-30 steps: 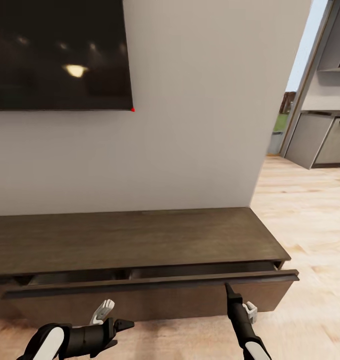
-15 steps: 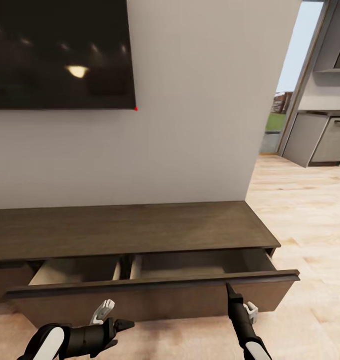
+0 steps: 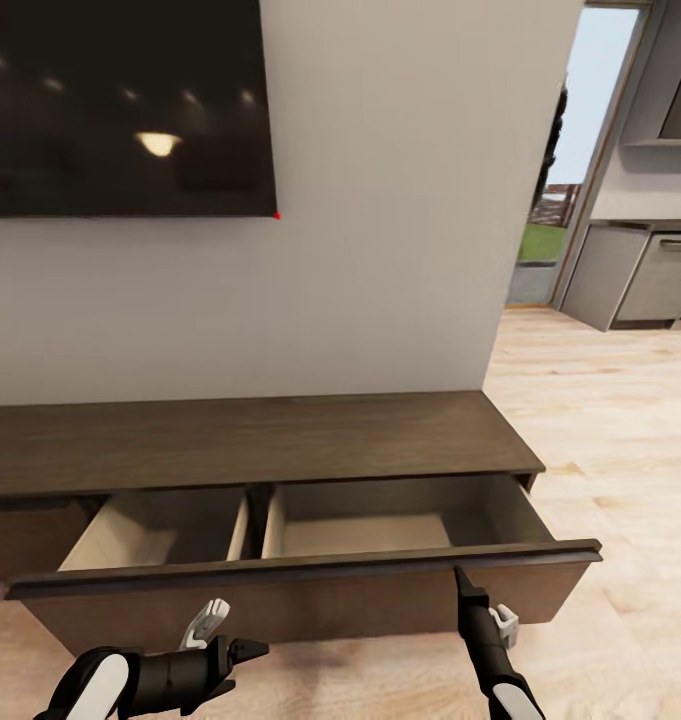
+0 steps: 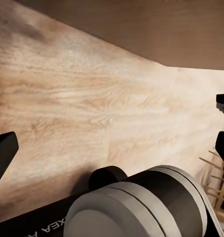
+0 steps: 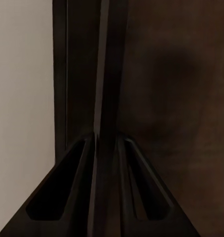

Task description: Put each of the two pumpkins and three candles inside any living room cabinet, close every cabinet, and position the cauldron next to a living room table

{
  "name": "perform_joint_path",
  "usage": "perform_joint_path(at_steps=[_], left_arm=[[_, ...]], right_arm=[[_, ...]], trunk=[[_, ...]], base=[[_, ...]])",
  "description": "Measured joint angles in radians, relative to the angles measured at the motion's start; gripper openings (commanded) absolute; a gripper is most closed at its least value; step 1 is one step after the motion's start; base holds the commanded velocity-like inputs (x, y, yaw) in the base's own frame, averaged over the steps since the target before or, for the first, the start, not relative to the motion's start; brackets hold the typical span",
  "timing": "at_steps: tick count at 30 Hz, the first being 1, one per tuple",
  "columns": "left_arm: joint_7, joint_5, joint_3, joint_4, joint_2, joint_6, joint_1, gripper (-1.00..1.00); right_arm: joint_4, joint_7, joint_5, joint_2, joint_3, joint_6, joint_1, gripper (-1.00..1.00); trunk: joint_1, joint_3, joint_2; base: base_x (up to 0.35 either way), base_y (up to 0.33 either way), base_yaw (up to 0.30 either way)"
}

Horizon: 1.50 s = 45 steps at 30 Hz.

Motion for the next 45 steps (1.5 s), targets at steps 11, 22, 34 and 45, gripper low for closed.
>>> perform_joint_path(at_steps=[11, 22, 34, 45], left_arm=[[0.0, 0.0, 0.0, 0.0, 0.001, 0.0, 0.0, 1.0], [0.001, 0.0, 0.0, 0.0, 0.0, 0.0, 0.0, 1.0], [0.0, 0.0, 0.0, 0.0, 0.0, 0.0, 0.0, 1.0], [0.0, -0.001, -0.001, 0.0, 0.0, 0.0, 0.0, 1.0]], right_arm=[[0.0, 0.0, 0.0, -0.001, -0.002, 0.0, 0.0, -1.0], [0.0, 0.0, 0.0, -0.001, -0.004, 0.001, 0.0, -1.0], [0.0, 0.0, 0.0, -0.001, -0.006, 0.001, 0.0, -1.0], [0.0, 0.001, 0.001, -0.001, -0.006, 0.001, 0.0, -1.0]], trunk=[[0.0, 0.0, 0.0], [0.0, 0.0, 0.0], [0.0, 0.0, 0.0], [0.0, 0.0, 0.0]], base=[[-0.102, 0.0, 0.0], [-0.087, 0.0, 0.0], [-0.065, 0.0, 0.0], [-0.026, 0.0, 0.0]])
